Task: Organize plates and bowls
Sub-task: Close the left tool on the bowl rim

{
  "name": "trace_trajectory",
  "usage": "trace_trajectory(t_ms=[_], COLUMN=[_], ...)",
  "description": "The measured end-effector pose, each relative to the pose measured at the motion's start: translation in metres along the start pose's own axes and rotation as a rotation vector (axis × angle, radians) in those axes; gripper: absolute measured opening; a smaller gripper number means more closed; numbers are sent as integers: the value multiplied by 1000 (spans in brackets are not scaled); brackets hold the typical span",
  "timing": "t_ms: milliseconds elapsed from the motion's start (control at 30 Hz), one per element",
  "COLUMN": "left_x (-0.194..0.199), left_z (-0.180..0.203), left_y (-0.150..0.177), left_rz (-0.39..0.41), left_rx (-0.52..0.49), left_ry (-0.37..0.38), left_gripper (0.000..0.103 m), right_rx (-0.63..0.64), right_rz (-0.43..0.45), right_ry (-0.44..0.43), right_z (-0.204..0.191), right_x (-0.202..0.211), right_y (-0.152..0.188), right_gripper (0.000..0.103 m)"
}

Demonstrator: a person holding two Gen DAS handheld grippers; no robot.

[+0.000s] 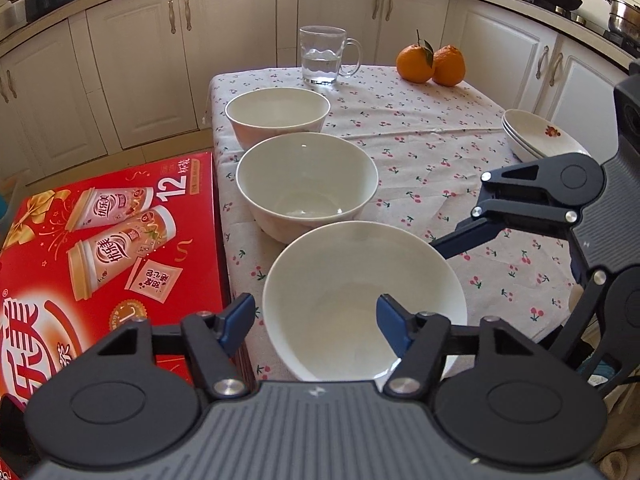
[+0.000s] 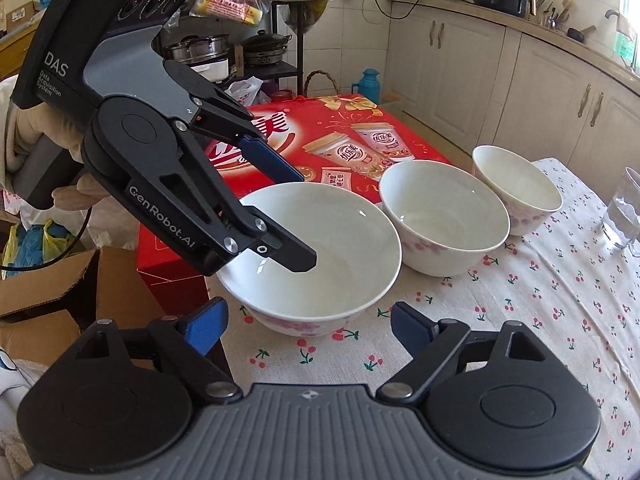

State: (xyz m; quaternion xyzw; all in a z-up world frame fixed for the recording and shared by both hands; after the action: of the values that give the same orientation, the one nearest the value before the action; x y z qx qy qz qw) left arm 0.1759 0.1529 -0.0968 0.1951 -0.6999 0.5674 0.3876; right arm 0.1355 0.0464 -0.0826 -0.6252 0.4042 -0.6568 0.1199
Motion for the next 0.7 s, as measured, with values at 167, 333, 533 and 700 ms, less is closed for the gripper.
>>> trace_trajectory(t_ms=[167,333,533,700], left_x=[-2,-2,-2,0], left_z=[1,2,2,6], left_y=[0,0,-1,-3], left_rz=[-7,-10,-13,-11], left_rx=[-2,-7,-6,-23], left_ry=[5,14,19,18], left_gripper=[60,59,58,58], right_rx=[17,24,19,14], right_rz=[-12,-12,-9,-13], right_ry=[-5,1,1,3], right_z=[-2,0,1,1], right_x=[-1,-3,-3,-1], right_y=[1,0,-1,-1], right_gripper=[78,77,77,77])
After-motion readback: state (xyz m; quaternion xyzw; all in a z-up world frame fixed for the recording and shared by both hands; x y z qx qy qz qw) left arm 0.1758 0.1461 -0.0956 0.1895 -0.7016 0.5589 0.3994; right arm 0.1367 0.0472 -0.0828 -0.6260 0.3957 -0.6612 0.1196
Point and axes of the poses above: each gripper's, at about its wrist camera, not at the fingertips, and x roughly against the way its jaws point, z to its right, y to its underside, the point moved 8 cm from there along -x, roughly the way its jaws point, and after that the axes turned 8 degrees about -y, right-handed, at the moved point
